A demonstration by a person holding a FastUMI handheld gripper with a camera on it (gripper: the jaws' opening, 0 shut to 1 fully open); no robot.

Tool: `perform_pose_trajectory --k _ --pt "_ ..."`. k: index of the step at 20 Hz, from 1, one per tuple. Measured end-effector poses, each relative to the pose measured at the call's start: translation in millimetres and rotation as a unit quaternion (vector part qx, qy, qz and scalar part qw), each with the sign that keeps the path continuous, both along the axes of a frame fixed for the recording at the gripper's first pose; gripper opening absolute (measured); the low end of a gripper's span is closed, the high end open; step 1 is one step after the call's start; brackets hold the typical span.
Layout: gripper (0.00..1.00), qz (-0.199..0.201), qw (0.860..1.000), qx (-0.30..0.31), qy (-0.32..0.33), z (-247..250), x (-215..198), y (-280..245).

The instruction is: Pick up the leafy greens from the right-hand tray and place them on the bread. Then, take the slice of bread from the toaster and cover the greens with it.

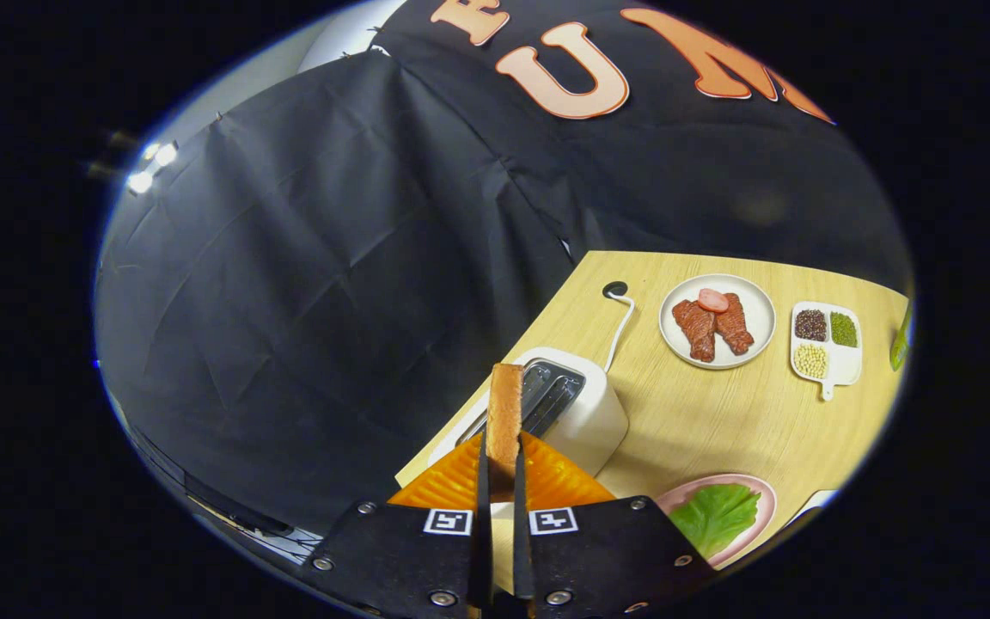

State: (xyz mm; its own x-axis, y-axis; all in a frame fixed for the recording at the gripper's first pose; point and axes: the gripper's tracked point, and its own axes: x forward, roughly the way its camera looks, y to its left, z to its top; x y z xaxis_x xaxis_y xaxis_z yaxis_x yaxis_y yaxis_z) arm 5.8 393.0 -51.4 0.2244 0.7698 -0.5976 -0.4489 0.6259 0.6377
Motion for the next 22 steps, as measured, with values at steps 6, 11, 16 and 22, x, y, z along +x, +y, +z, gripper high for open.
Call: perform_pose_trajectory --k 6,11,16,22 --pt "0.10 -0.011 1.000 0.012 -0.016 -3.1 -15.6 -39.1" --pt "0.10 -0.034 0.999 0.016 -0.013 -15.2 -22.0 -74.5" --pt "0.10 -0.053 0.999 0.012 0.004 -38.5 -30.8 -106.1" --pt "0.10 -0.075 0.997 0.000 0.033 -74.9 -45.5 -136.8"
